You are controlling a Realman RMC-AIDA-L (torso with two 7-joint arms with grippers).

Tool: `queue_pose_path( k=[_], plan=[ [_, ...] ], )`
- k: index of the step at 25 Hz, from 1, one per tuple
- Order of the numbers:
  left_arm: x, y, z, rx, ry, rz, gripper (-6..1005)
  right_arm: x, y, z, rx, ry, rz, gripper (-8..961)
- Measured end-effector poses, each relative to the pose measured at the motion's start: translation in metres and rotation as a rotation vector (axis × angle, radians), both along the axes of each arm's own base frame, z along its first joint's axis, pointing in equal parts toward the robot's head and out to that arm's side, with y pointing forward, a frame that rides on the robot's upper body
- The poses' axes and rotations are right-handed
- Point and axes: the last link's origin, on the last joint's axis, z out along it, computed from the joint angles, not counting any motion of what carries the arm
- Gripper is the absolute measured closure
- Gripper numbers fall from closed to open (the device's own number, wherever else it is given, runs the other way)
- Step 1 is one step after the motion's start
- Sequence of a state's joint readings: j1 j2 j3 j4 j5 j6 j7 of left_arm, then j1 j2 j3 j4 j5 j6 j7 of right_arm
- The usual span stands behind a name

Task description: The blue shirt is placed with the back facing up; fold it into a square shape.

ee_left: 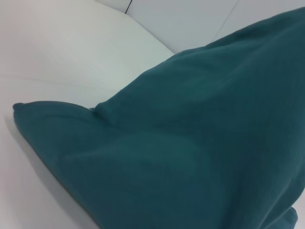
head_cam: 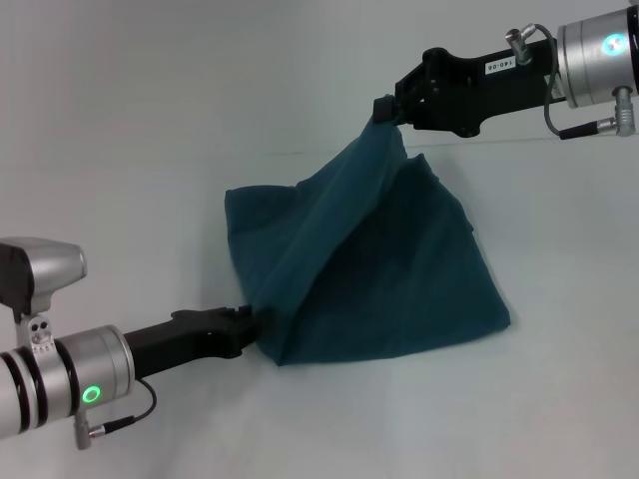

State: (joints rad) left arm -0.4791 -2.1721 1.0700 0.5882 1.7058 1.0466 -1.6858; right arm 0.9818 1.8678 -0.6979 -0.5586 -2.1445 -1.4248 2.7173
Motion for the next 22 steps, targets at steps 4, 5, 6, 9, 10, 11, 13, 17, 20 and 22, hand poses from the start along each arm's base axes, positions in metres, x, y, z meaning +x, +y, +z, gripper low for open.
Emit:
queue_pose_path(
  k=[4,5,6,9,10,11,13,17,20,22],
  plan=[
    [0.002,-0.001,0.000,-0.007,-0.007,-0.009,750,0.000,0.000,0.001,0.001,-0.001,0.000,914],
    [0.002,-0.001,0.000,-0.007,-0.010,-0.009,779,0.001,0.000,0.001,0.002,-0.001,-0.001,914],
    [0.002,-0.002,0.001,-0.008,-0.014,-0.010,808,0.001,0.000,0.001,0.002,-0.002,-0.001,914],
    [0.003,-0.003,0.001,-0.013,-0.023,-0.013,875,0.002,0.000,0.002,0.003,-0.002,-0.004,914],
    [0.003,-0.003,0.001,-0.013,-0.023,-0.013,884,0.003,0.000,0.002,0.003,-0.002,-0.004,914],
    [0.003,-0.003,0.001,-0.014,-0.024,-0.013,892,0.003,0.000,0.002,0.002,-0.002,-0.005,914],
    [0.003,-0.003,0.001,-0.016,-0.024,-0.015,909,0.003,0.000,0.002,0.002,-0.002,-0.005,914],
    [0.000,-0.005,0.005,-0.015,-0.029,-0.019,928,0.003,-0.001,0.002,0.003,-0.003,-0.005,914],
    [-0.006,-0.006,0.010,0.002,-0.036,0.001,935,0.004,-0.001,0.003,0.004,-0.003,-0.007,913],
    [-0.010,-0.007,0.013,0.013,-0.041,0.011,934,0.004,-0.001,0.003,0.005,-0.003,-0.008,913]
  ],
)
